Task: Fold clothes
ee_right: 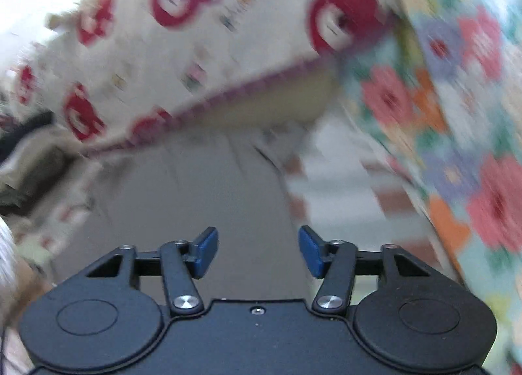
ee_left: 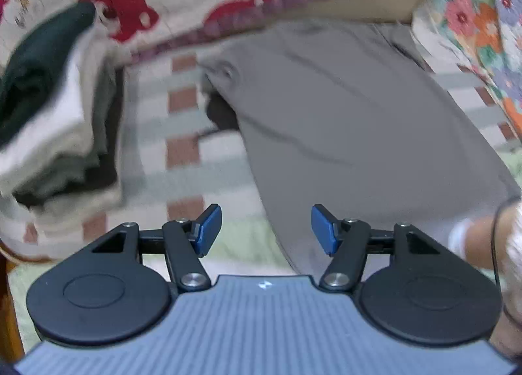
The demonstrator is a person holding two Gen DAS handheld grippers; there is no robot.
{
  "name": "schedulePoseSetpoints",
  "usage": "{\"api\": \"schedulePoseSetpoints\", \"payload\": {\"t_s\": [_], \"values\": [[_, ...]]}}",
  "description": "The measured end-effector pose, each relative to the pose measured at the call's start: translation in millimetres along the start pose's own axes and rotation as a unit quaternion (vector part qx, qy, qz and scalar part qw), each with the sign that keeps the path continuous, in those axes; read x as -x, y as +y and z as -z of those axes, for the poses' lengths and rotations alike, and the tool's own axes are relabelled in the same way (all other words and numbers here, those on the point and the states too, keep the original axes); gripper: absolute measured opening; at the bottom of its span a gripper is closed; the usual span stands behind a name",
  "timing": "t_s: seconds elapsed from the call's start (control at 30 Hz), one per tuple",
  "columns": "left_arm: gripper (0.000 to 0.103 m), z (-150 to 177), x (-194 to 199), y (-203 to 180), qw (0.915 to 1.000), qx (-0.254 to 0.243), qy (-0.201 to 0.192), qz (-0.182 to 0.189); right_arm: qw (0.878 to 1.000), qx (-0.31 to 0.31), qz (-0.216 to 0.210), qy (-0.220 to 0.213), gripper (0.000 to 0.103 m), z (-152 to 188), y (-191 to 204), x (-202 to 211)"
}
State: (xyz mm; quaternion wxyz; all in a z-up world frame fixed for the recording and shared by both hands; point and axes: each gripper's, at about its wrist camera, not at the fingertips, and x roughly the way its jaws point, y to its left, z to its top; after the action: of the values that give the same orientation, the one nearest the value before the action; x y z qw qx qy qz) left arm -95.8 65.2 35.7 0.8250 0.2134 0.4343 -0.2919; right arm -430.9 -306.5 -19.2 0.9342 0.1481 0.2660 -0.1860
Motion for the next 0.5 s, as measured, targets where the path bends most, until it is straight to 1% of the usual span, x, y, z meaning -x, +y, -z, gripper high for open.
{"api": "schedulePoseSetpoints", "payload": {"t_s": [0.03, 0.1, 0.13, 0.17, 0.23, 0.27, 0.3, 0.33, 0.37, 0.4, 0.43, 0.47, 0.5], "values": [[0.060, -4.5, -8.0, 1.0, 0.9997, 0.000, -0.015, -0.017, 1.000, 0.004, -0.015, -0.004, 0.069, -10.8, 6.3, -13.8], [0.060, -17.1, -30.1, 6.3, 0.9977, 0.004, -0.051, -0.045, 0.999, 0.011, -0.046, -0.013, 0.069, -32.5, 19.0, -41.5], [0.060, -23.7, -40.7, 9.8, 0.9955, 0.011, -0.072, -0.061, 0.998, 0.027, -0.055, -0.024, 0.069, -42.2, 32.0, -55.6], [0.060, -31.0, -51.3, 14.7, 0.9933, 0.026, -0.089, -0.068, 0.996, 0.043, -0.064, -0.036, 0.069, -51.8, 44.9, -69.8], [0.060, -46.1, -73.0, 25.4, 0.9881, 0.059, -0.121, -0.075, 0.986, 0.105, -0.086, -0.099, 0.069, -72.2, 82.1, -91.2], [0.060, -53.5, -84.4, 34.1, 0.9861, 0.083, -0.129, -0.063, 0.978, 0.149, -0.105, -0.104, 0.067, -85.2, 105.4, -105.8], [0.060, -61.1, -97.4, 46.2, 0.9836, 0.112, -0.134, -0.043, 0.967, 0.192, -0.123, -0.109, 0.065, -98.2, 128.7, -120.4], [0.060, -69.0, -112.3, 57.9, 0.9811, 0.139, -0.132, -0.023, 0.960, 0.220, -0.141, -0.101, 0.063, -109.8, 147.9, -135.0], [0.059, -77.0, -127.8, 69.1, 0.9780, 0.165, -0.127, -0.005, 0.954, 0.237, -0.165, -0.083, 0.057, -122.0, 167.6, -152.6], [0.058, -85.0, -143.2, 80.2, 0.9739, 0.191, -0.122, 0.013, 0.950, 0.244, -0.187, -0.055, 0.053, -133.2, 186.4, -172.1], [0.055, -93.2, -159.3, 88.1, 0.9710, 0.209, -0.113, 0.025, 0.947, 0.252, -0.200, -0.020, 0.041, -143.2, 205.8, -195.8], [0.048, -101.0, -176.0, 94.5, 0.9691, 0.223, -0.100, 0.032, 0.942, 0.263, -0.207, 0.013, 0.013, -150.1, 223.5, -218.8], [0.043, -108.2, -193.0, 100.6, 0.9676, 0.235, -0.087, 0.030, 0.939, 0.270, -0.208, 0.041, 0.001, -153.5, 237.6, -241.9]]}}
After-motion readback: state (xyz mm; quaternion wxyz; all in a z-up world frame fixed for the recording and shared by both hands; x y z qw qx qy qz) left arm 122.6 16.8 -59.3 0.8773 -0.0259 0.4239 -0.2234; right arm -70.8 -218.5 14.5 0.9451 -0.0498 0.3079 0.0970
